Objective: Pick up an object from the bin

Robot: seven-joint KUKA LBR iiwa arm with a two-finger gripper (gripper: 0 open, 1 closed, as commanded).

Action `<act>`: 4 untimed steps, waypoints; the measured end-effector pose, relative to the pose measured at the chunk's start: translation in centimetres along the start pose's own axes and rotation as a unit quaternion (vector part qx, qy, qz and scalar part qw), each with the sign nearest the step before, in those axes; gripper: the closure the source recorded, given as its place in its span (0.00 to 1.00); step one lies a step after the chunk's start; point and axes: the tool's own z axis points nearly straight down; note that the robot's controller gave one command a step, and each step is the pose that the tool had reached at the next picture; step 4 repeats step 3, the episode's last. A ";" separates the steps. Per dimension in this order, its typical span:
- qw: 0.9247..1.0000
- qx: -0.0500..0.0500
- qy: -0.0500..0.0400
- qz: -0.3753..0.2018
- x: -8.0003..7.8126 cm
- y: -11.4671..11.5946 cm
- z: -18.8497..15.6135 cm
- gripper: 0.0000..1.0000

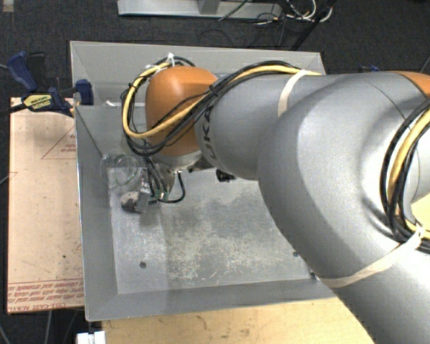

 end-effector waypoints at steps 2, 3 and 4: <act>1.000 0.003 0.005 0.000 0.3 -0.2 -2.4 1.00; 1.000 0.001 0.002 0.000 0.1 -0.1 -4.5 1.00; 1.000 0.001 0.002 0.000 0.1 -0.1 -4.5 1.00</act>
Offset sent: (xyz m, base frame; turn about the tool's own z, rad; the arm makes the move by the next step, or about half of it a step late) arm 0.0000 0.0000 0.0715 0.0000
